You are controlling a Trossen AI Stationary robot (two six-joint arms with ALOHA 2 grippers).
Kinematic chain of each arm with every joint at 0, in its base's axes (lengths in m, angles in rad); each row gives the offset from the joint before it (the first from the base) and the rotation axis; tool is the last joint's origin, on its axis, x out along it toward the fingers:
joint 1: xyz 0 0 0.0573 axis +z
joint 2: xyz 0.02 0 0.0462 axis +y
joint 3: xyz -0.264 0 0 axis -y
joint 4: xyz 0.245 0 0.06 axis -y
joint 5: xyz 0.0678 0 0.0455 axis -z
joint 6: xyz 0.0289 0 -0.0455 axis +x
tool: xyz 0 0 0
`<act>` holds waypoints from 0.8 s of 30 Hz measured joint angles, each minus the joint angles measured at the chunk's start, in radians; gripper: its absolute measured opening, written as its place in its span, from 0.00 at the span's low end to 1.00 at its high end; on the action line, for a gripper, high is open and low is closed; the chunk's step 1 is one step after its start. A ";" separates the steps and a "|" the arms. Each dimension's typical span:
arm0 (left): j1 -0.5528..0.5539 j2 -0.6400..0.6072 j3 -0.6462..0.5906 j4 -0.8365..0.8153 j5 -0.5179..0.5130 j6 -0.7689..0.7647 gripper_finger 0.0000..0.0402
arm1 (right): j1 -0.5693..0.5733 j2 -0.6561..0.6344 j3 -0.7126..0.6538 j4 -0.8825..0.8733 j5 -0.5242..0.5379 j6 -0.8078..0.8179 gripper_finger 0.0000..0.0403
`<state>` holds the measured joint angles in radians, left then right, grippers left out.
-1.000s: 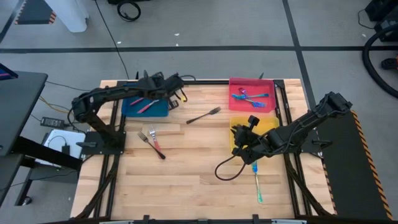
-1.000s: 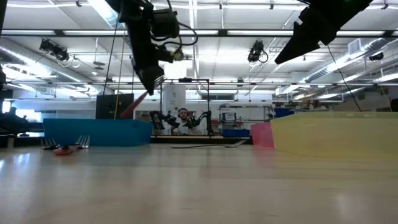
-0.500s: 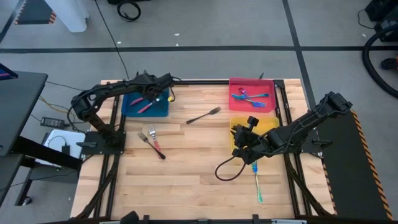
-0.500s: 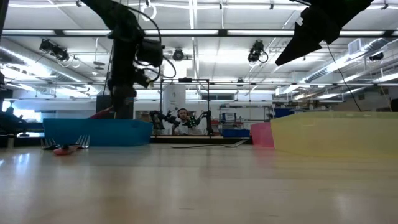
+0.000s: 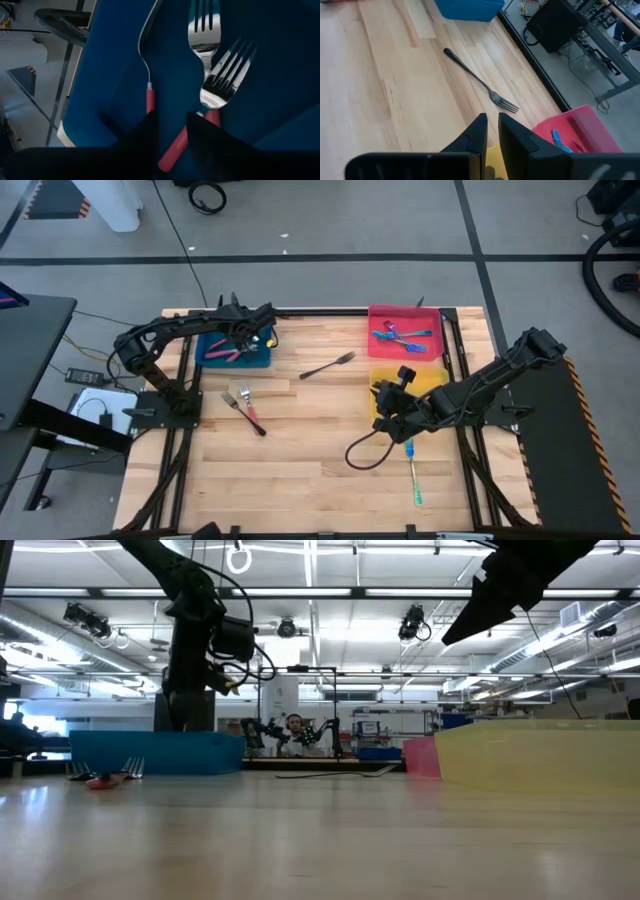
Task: Sort silverware by color (type)
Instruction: Put the black fork into the yellow bin
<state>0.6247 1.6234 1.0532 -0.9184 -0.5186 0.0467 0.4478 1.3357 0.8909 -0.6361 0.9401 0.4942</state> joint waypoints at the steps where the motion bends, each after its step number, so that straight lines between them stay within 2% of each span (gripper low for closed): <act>1: -0.003 0.000 0.000 -0.002 0.000 0.000 0.26 | -0.002 0.000 0.000 0.000 0.000 0.000 0.14; 7: -0.085 -0.009 0.005 -0.045 0.012 -0.001 0.27 | -0.017 0.000 0.000 0.000 -0.002 0.000 0.14; 19: -0.411 -0.010 0.119 -0.338 0.296 -0.035 0.27 | -0.019 0.000 0.000 -0.001 -0.042 0.000 0.14; 24: -0.555 -0.010 0.117 -0.357 0.436 -0.031 0.27 | -0.019 0.000 -0.001 -0.001 -0.085 0.001 0.14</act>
<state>0.0700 1.6135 1.1702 -1.2755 -0.0822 0.0153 0.4286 1.3357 0.8902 -0.6374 0.8552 0.4957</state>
